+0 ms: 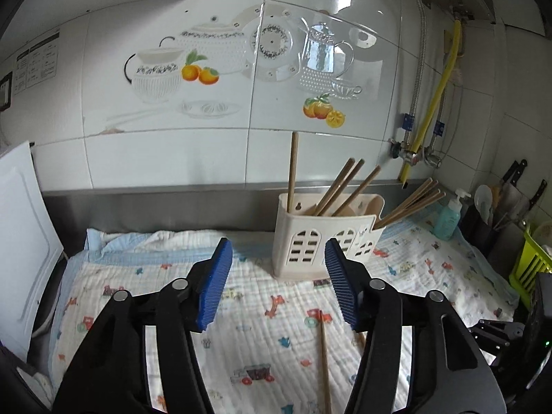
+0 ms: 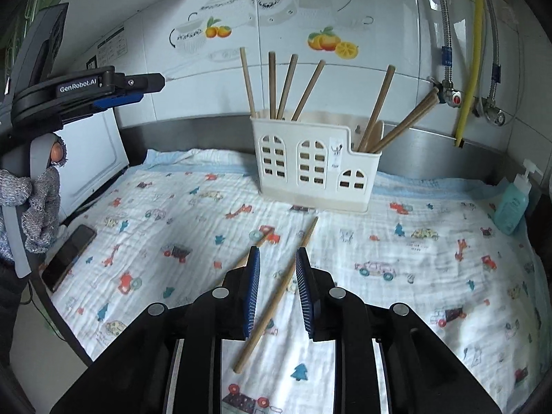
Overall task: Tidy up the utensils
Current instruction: 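Withdraw both open grippers from the holder toward the last chopsticks, then close the left gripper on a chopstick while the right gripper grasps another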
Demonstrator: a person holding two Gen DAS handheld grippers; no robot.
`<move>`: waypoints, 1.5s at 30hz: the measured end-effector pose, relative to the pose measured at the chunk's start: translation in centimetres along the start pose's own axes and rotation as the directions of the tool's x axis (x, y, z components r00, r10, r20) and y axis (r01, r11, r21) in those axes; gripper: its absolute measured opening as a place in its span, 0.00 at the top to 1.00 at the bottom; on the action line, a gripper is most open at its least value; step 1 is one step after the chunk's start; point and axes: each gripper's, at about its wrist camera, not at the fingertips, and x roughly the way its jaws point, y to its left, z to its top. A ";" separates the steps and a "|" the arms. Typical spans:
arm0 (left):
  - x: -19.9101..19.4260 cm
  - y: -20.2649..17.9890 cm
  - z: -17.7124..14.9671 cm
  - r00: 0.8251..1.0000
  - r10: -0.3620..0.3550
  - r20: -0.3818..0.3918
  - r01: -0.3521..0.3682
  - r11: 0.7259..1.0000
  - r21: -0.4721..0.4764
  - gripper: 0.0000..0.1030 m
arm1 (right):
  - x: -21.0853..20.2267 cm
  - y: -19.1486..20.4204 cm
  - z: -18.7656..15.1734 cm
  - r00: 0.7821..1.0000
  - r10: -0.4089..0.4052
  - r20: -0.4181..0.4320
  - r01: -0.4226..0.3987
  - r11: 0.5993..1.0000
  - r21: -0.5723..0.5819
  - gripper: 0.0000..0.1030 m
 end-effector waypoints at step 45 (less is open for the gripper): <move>0.1 -2.1 -15.8 0.963 -0.043 -0.266 0.034 0.999 -0.036 0.44 | 4.3 0.5 -5.8 0.993 -0.037 -0.113 0.060 0.977 0.205 0.92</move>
